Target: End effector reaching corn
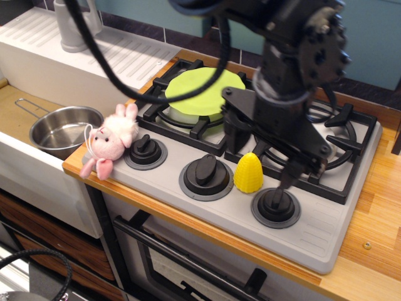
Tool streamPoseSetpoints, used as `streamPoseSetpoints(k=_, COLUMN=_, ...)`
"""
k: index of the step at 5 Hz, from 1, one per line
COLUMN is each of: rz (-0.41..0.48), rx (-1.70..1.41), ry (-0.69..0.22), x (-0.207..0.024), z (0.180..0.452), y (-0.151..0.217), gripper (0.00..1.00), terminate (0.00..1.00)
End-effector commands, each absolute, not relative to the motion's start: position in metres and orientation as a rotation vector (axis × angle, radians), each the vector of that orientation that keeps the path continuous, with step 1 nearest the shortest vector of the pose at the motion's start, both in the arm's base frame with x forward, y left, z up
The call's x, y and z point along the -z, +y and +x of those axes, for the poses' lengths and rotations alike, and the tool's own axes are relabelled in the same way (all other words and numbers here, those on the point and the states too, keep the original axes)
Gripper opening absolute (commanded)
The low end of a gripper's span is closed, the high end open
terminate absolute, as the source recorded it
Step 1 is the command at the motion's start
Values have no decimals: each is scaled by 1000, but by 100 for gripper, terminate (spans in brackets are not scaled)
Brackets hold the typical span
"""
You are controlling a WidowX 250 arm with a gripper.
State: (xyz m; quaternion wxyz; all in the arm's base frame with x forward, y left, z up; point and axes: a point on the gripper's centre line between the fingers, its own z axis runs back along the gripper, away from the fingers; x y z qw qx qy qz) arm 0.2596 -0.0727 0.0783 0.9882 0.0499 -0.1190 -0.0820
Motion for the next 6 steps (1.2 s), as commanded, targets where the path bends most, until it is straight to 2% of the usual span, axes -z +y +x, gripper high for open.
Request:
streamPoseSetpoints(k=1, rz=85, rx=161, ry=-303, x=-67, z=283, y=-68, gripper=100, terminate=0)
streamPoseSetpoints(k=3, rz=57, rx=178, ry=-338, x=-53, z=294, y=-67, gripper=100, terminate=0)
streamPoseSetpoints(k=5, rz=83, rx=164, ry=-332, x=-57, z=285, y=-66, gripper=100, terminate=0)
streamPoseSetpoints(k=6, rz=121, rx=179, ry=-351, x=-51, z=282, y=-52, gripper=100, terminate=100)
